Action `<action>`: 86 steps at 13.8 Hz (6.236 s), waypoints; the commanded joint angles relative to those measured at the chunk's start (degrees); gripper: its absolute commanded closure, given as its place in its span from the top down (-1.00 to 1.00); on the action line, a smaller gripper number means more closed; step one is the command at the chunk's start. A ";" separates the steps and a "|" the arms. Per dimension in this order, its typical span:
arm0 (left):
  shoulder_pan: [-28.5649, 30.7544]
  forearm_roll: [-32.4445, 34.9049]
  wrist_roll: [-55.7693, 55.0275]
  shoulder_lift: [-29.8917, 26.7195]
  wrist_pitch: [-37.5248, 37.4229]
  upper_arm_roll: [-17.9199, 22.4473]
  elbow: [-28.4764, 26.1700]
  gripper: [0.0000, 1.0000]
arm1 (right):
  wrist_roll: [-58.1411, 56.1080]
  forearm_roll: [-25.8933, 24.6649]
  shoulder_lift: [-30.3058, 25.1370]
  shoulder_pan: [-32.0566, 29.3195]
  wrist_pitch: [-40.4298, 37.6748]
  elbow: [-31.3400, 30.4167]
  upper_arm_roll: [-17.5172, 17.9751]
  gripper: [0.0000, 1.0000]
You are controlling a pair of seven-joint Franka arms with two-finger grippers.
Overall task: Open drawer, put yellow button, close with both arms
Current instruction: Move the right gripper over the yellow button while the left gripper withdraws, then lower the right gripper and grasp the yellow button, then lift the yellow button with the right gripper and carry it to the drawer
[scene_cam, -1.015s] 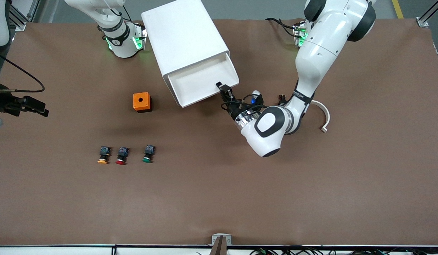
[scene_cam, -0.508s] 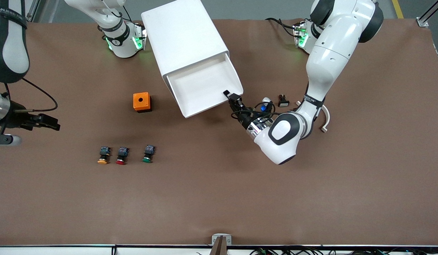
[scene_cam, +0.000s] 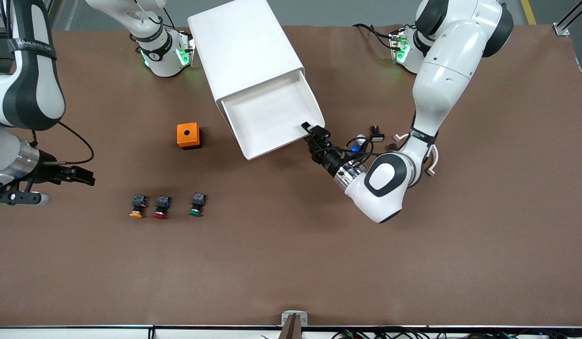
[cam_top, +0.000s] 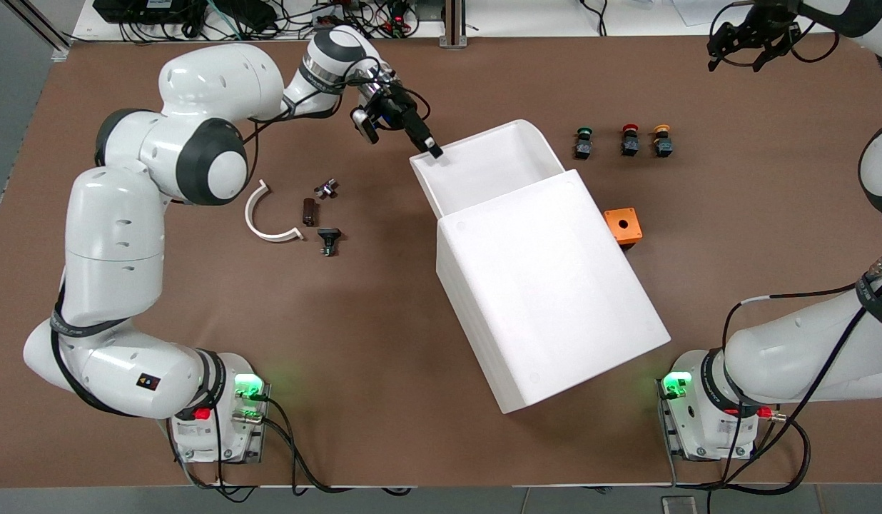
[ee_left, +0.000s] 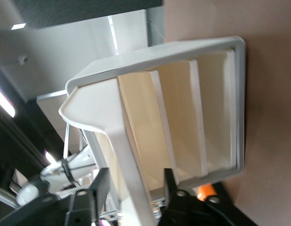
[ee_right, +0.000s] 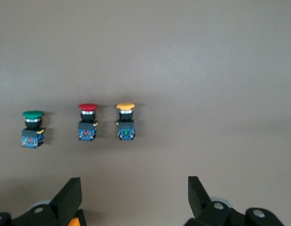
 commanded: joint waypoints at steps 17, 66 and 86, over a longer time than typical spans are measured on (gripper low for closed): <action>-4.03 31.86 65.87 -12.90 24.29 10.28 6.55 0.99 | 2.29 2.14 11.13 2.77 30.12 -14.54 0.16 1.00; -7.73 56.95 60.78 -14.22 28.79 7.82 5.15 0.99 | 13.60 2.14 2.98 6.01 15.04 -14.20 0.34 -1.00; -7.64 56.95 60.86 -14.22 28.79 7.82 5.15 0.99 | 72.39 4.60 -13.83 37.82 -5.03 -8.05 0.34 -1.00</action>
